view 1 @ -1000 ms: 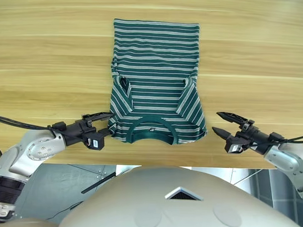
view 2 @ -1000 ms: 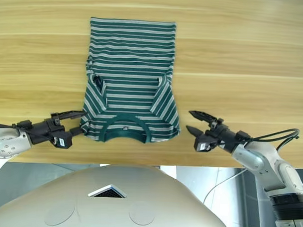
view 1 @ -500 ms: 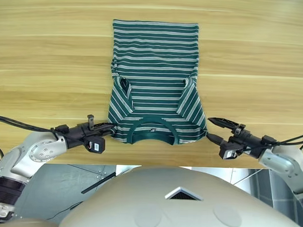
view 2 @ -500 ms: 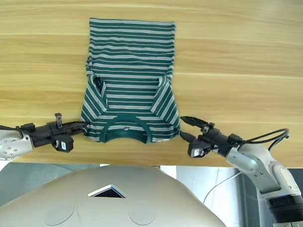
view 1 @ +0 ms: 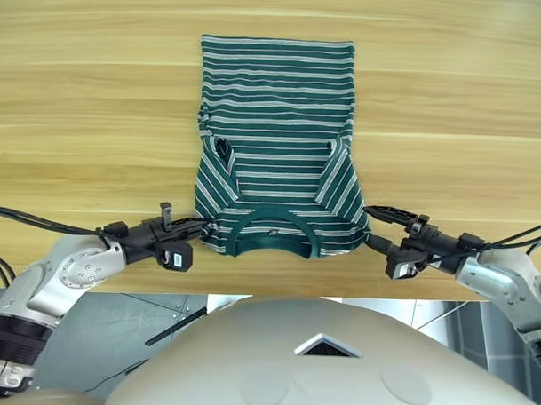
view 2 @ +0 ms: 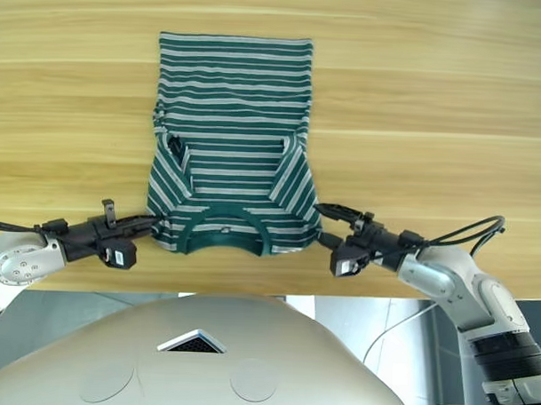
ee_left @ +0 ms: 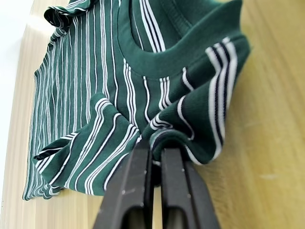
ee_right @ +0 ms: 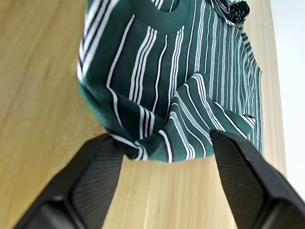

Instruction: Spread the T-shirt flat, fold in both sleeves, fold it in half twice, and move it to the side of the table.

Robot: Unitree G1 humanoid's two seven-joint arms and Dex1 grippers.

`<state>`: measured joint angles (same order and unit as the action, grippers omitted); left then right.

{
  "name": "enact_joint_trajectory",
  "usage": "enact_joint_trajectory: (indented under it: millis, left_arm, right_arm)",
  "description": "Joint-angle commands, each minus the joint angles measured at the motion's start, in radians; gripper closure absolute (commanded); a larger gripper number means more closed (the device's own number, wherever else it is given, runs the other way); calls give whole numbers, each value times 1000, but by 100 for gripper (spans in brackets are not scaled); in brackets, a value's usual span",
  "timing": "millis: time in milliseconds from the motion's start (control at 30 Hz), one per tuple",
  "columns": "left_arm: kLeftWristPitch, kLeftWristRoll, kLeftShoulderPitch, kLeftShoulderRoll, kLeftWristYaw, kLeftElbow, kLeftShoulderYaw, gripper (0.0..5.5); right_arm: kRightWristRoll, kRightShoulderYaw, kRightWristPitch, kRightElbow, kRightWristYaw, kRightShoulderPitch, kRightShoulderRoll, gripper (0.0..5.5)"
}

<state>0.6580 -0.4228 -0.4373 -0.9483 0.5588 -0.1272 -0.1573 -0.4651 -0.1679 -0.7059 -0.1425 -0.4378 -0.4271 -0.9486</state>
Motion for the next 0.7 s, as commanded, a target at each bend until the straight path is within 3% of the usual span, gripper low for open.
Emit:
enact_joint_trajectory:
  millis: [33, 567, 700]
  left_arm:
    - [-13, -18, 6, 3, 16, 1, -17, 548]
    - [-1, 13, -26, 8, -3, -3, -12, 548]
    - [10, 55, -35, 14, -2, -10, -11, 548]
  right_arm:
    - [-57, -39, 14, 44, -45, 13, -8, 265]
    - [-68, -30, 31, 99, -5, 41, -2, 544]
    - [-50, -32, 10, 110, 8, 54, 5, 549]
